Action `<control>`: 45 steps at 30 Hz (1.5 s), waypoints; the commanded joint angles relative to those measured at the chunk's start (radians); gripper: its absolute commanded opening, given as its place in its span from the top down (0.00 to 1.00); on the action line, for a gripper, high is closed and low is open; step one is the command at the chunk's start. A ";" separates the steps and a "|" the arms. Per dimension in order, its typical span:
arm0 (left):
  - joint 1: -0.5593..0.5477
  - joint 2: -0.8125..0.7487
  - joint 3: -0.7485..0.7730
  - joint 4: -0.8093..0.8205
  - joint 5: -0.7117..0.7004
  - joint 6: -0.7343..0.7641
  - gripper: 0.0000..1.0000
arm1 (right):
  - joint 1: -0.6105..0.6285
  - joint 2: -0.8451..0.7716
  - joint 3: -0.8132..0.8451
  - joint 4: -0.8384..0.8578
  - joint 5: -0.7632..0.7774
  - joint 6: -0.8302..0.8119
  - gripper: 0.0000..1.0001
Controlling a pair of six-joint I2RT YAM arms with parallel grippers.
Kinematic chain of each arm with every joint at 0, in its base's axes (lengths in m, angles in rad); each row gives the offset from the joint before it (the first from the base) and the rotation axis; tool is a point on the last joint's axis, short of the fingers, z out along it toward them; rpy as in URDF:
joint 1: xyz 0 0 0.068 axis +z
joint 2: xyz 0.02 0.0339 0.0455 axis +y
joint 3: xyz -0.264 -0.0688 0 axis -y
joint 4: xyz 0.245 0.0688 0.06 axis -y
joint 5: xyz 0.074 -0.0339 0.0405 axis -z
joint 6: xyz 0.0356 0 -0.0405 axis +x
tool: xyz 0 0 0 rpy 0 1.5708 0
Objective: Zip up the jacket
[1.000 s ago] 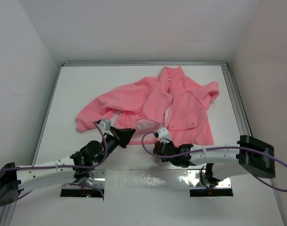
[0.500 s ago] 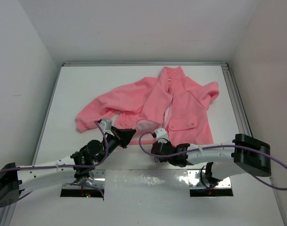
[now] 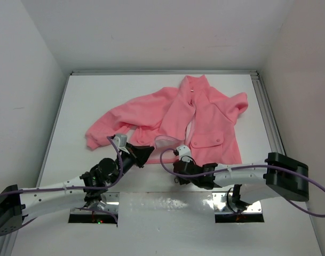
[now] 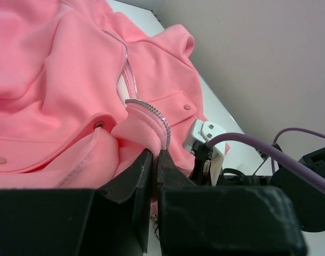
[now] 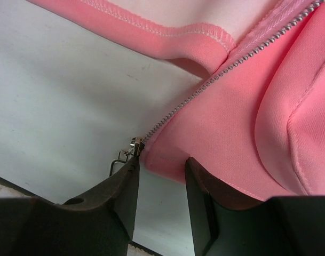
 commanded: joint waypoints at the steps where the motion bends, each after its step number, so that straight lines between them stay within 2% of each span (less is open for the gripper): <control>1: 0.014 -0.009 -0.002 0.054 0.022 -0.005 1.00 | -0.005 -0.014 -0.031 0.004 0.006 0.038 0.60; 12: 0.021 0.017 -0.001 0.063 0.047 -0.007 1.00 | -0.005 -0.086 -0.066 -0.014 0.015 0.044 0.74; 15: 0.023 0.029 -0.002 0.076 0.036 -0.010 1.00 | -0.006 -0.100 -0.069 -0.019 0.015 0.038 0.82; 19: 0.024 0.028 -0.002 0.077 0.054 -0.007 1.00 | -0.005 -0.101 -0.071 -0.008 0.010 0.033 0.84; 25: 0.027 0.046 -0.001 0.091 0.074 -0.005 1.00 | -0.005 -0.098 -0.101 0.067 -0.007 0.039 1.00; 30: 0.027 0.072 0.010 0.090 0.087 -0.025 1.00 | -0.005 -0.124 -0.117 0.188 -0.005 0.023 1.00; 31: 0.029 0.083 0.017 0.088 0.085 -0.034 1.00 | -0.002 -0.149 -0.124 0.214 0.012 0.007 1.00; 34: 0.030 0.101 0.076 0.032 0.096 -0.070 1.00 | -0.002 -0.309 -0.225 0.471 0.032 -0.052 1.00; 35: 0.030 0.103 0.094 0.016 0.088 -0.094 1.00 | -0.002 -0.354 -0.256 0.637 0.045 -0.074 1.00; 37: 0.034 0.117 0.166 -0.065 0.074 -0.109 1.00 | -0.002 -0.465 -0.351 0.863 0.065 -0.129 1.00; 40: 0.040 0.152 0.272 -0.157 0.096 -0.110 1.00 | 0.000 -0.532 -0.402 1.025 0.119 -0.215 1.00; 45: 0.040 0.206 0.307 -0.139 0.133 -0.123 1.00 | 0.000 -0.516 -0.396 1.081 0.133 -0.269 1.00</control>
